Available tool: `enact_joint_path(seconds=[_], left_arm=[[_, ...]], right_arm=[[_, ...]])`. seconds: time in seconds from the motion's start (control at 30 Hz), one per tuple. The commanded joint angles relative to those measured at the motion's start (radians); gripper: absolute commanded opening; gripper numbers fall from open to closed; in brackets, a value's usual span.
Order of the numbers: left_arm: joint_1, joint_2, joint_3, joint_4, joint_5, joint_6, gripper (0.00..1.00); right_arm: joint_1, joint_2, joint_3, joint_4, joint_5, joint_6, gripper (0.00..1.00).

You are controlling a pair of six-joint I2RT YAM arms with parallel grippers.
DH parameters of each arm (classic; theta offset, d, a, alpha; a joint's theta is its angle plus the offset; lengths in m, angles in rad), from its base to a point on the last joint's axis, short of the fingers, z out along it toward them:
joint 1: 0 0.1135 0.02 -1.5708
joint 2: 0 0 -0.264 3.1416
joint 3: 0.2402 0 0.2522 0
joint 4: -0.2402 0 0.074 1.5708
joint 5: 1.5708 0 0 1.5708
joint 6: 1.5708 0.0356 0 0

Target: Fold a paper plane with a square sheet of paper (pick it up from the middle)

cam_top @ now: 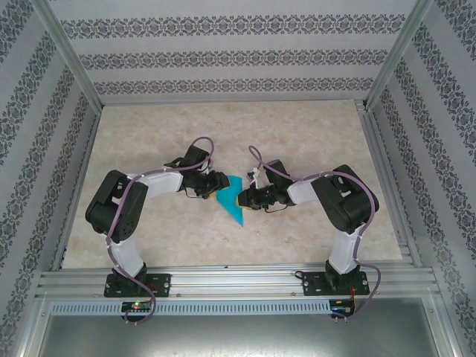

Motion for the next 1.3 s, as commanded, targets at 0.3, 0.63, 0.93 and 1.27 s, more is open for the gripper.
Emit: enact_joint_path(seconds=[0.3, 0.63, 0.93, 1.27], left_arm=[[0.040, 0.048, 0.016, 0.104, 0.123, -0.036, 0.22], [0.039, -0.037, -0.051, 0.128, 0.055, -0.104, 0.04], [0.036, -0.090, -0.077, 0.105, -0.001, -0.133, 0.03], [0.035, -0.097, -0.068, 0.081, -0.013, -0.128, 0.03]], right_arm=[[0.003, 0.068, 0.011, -0.073, 0.084, -0.047, 0.18], [0.031, -0.234, -0.005, -0.211, 0.304, -0.104, 0.35], [0.386, -0.481, -0.111, -0.184, 0.984, -0.459, 0.46], [0.600, -0.267, -0.004, -0.155, 1.303, -0.619, 0.50]])
